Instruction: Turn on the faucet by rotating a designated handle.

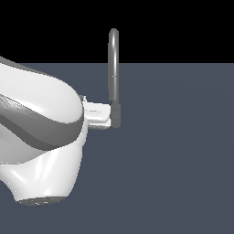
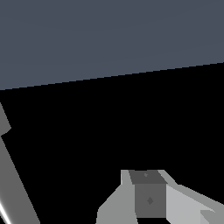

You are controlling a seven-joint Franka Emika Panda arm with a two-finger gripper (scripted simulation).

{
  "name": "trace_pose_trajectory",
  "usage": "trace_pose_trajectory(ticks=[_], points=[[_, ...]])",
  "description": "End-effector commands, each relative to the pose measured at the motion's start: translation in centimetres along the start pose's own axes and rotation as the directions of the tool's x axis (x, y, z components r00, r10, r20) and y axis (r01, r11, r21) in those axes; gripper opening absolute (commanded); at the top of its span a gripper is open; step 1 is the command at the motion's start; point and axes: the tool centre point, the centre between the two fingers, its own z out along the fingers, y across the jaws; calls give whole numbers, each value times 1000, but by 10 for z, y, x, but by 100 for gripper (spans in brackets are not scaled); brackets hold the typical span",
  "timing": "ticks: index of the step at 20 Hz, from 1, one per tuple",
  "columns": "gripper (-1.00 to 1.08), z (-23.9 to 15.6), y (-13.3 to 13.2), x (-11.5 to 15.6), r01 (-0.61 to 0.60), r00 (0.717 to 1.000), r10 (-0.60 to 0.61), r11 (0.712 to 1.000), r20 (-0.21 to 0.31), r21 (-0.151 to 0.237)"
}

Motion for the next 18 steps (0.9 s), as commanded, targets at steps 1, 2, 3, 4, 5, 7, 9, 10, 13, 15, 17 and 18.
trace_pose_trajectory(ticks=[1,2,3,4,5,7,9,10,13,15,17,18], points=[[-100,-4,-5,9,10,1000,-10,1000,-27,0],[-100,-6,-5,12,12,999,-12,1000,-35,-2],[-100,-7,-4,14,12,999,-13,1000,-43,-5],[-100,-8,-2,17,12,999,-13,1000,-52,-9],[-100,-10,1,20,11,998,-12,1000,-61,-15],[-100,-14,9,26,7,996,-10,999,-85,-33],[-100,-19,19,34,3,993,-9,999,-114,-52],[-100,-22,23,38,1,992,-9,998,-127,-60],[-100,-27,31,47,-2,988,-10,997,-157,-78],[-100,-30,34,50,-4,986,-11,996,-168,-86],[-100,-31,37,50,-6,985,-9,996,-172,-90],[-100,-31,38,50,-7,985,-9,996,-172,-91]])
